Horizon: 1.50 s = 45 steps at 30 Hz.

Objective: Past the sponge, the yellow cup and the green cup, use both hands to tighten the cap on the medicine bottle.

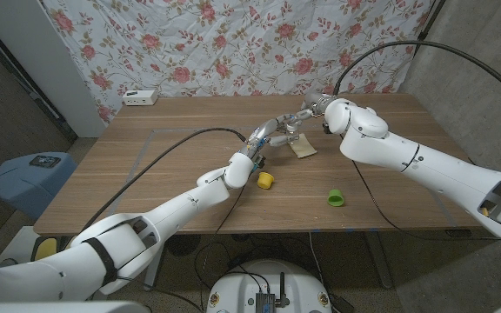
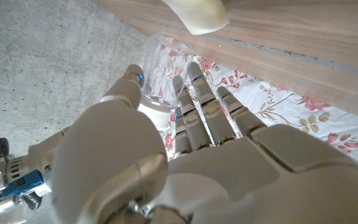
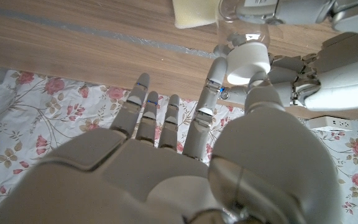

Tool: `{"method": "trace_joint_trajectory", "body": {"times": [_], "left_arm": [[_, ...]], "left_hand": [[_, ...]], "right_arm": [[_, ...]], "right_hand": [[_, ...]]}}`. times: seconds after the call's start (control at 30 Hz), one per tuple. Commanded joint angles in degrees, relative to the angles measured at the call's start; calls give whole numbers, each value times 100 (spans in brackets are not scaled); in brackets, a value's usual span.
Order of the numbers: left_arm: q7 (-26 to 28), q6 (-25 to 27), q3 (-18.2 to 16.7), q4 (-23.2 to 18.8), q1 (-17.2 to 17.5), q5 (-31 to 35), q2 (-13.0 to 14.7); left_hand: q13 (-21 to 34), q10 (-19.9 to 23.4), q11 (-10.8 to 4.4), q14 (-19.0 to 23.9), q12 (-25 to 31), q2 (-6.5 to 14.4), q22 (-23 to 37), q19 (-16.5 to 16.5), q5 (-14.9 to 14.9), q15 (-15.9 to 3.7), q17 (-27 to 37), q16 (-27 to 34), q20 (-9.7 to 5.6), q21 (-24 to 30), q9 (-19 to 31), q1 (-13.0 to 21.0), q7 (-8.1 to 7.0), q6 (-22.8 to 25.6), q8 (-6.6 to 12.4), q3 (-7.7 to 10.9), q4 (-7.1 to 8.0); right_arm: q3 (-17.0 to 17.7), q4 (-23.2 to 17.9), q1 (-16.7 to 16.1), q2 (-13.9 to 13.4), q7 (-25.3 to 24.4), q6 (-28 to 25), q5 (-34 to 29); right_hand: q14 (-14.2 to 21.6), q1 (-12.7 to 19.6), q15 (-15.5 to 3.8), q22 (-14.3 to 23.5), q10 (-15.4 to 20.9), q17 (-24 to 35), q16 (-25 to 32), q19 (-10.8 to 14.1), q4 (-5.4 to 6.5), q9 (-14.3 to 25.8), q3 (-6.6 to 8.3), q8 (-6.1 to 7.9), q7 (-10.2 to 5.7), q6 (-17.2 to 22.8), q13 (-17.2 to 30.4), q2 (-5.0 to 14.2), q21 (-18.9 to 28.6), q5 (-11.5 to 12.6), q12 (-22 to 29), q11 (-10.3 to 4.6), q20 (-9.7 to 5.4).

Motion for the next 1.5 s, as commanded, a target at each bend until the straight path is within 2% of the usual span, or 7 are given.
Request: {"method": "trace_joint_trajectory", "body": {"times": [0.03,0.3,0.8,0.97,1.0,1.1,1.5], "left_arm": [[45,63,10,35,-7,-23,-42],[55,23,34,108,-37,-33,-73],[25,113,48,9,-46,-1,-29],[22,110,42,-43,-49,21,17],[21,106,40,-61,-53,33,33],[0,189,26,-141,-40,40,58],[-21,315,-17,-322,-19,95,153]], "left_hand": [[17,284,-234,26,31,53,13,-11,34,-446,6,24,-255,1,20,-21,-16,61,1,4,28],[16,293,-230,24,34,55,13,-11,34,-467,5,20,-255,1,20,-18,-11,58,0,7,26],[16,286,-230,24,30,59,13,-12,35,-480,5,20,-256,1,19,-7,-3,53,-3,14,17],[16,279,-224,27,27,62,13,-13,35,-481,6,21,-259,1,19,-5,-10,50,-4,15,17],[16,278,-222,26,27,62,13,-14,35,-479,6,21,-256,1,19,-7,-10,49,-4,15,19],[16,279,-214,26,28,60,13,-13,35,-478,5,20,-258,1,19,-5,-7,48,-4,14,17],[16,284,-217,29,30,55,13,-13,33,-481,6,22,-267,1,19,-1,-10,42,-6,10,14]], "right_arm": [[-126,118,73,76,-1,-47,-232],[3,63,-39,42,-75,-33,-224],[286,-201,-191,-132,33,148,36],[362,-280,-199,-222,153,266,164],[376,-306,-178,-255,235,299,212],[407,-340,-156,-305,336,366,277],[407,-436,-30,-413,673,428,326]], "right_hand": [[41,-37,-13,29,27,10,23,35,1,0,-42,-63,20,-95,11,-33,45,38,11,0,-1],[31,-122,13,30,-14,15,-3,28,24,-3,-75,-192,49,-342,13,-33,26,40,-41,27,5],[-222,-483,219,30,-393,22,-144,-202,100,18,-221,-669,236,-1257,25,-70,-70,34,-212,201,125],[-342,-529,310,28,-611,19,-173,-302,82,39,-240,-854,299,-1658,28,-73,-88,41,-247,247,171],[-416,-535,341,27,-683,17,-192,-319,71,52,-240,-905,236,-1781,29,-68,-85,43,-250,273,170],[-550,-533,361,26,-828,16,-211,-420,44,81,-234,-978,246,-1990,31,-54,-101,44,-257,313,199],[-885,-421,417,17,-1275,12,-222,-720,-68,124,-156,-1130,372,-2619,34,21,-126,26,-265,362,302]]}}
